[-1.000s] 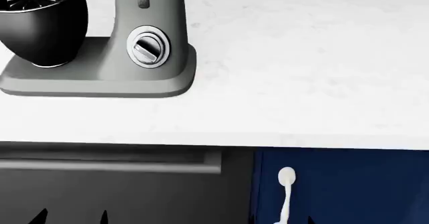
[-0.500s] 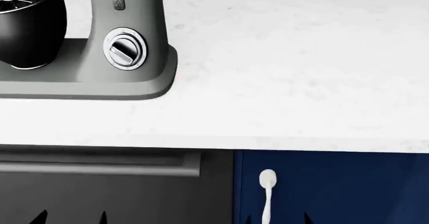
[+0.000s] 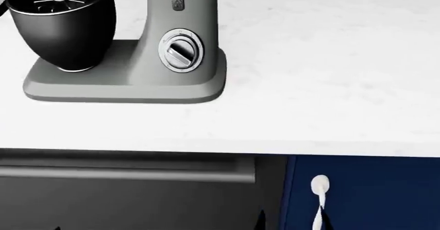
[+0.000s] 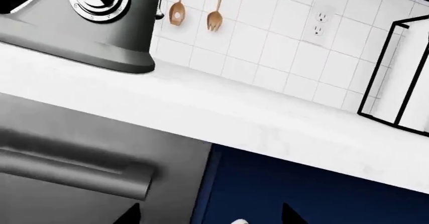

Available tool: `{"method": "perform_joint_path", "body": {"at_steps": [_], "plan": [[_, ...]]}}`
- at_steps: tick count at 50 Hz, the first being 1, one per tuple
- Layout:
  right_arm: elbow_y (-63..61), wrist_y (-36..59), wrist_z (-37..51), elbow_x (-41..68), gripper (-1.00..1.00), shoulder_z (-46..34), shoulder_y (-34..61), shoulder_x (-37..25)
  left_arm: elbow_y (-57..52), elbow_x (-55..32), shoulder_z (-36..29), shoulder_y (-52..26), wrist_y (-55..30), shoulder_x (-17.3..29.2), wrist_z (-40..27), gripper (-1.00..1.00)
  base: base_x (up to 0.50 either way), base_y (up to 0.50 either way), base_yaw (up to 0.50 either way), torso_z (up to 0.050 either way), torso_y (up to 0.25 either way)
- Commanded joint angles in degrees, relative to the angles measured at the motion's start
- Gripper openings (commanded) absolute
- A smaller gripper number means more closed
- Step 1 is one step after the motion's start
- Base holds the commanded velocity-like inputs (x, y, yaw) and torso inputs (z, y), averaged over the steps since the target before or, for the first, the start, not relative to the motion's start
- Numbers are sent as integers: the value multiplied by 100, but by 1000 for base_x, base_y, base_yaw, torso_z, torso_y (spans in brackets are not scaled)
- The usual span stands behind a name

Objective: Open the stand mixer head.

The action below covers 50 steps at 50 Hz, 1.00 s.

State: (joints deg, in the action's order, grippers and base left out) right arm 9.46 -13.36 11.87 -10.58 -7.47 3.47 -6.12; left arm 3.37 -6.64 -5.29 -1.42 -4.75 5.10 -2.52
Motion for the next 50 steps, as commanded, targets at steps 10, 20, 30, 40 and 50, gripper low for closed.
{"method": "perform_joint_path", "body": {"at_steps": [10, 20, 30, 40, 50], "plan": [[-117, -46, 14, 55, 100, -31, -42, -21, 238, -78, -39, -26, 180, 25, 88, 100, 0, 500, 0, 0, 0], [-126, 14, 36, 121, 100, -96, -29, -68, 239, -139, -111, -27, 196, 77, 28, 100, 0, 500, 0, 0, 0], [-284, 250, -185, 754, 100, -40, -58, -36, 244, -145, -187, -37, 200, 127, -56, 100, 8, 412, 0, 0, 0], [-201, 145, -30, 628, 100, -131, -55, -90, 244, -158, -253, -65, 156, 154, -148, 100, 0, 0, 0, 0, 0], [-192, 145, -5, 675, 100, -194, -52, -135, 68, -567, -288, -25, -77, 233, 116, 100, 0, 0, 0, 28, 0]]}}
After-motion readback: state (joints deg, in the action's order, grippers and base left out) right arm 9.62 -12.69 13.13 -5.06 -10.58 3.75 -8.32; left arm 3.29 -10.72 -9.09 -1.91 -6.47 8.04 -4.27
